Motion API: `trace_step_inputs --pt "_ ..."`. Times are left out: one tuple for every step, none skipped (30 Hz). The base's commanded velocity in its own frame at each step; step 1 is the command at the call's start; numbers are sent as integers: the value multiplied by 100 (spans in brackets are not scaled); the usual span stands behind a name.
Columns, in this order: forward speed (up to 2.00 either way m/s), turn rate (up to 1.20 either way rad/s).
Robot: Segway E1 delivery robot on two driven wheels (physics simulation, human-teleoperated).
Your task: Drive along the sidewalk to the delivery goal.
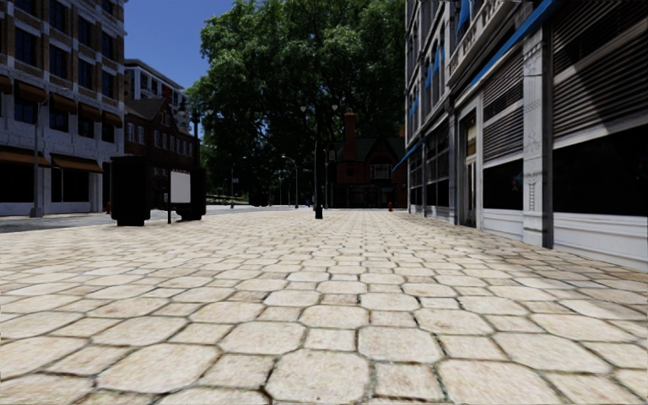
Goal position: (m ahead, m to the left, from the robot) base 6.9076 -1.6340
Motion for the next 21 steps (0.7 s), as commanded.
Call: trace_step_inputs --pt "199 93" --pt "199 120" --pt "199 120" --pt "199 120" --pt "199 117" --pt "199 36" --pt "199 13" --pt "199 2" --pt "199 0" --pt "199 0" --pt "199 0" --pt "199 0" --pt "199 0" --pt "199 0" --pt "199 0" --pt "199 0" --pt "199 0" --pt "199 0" --pt "199 0" --pt "199 0" --pt "199 0"
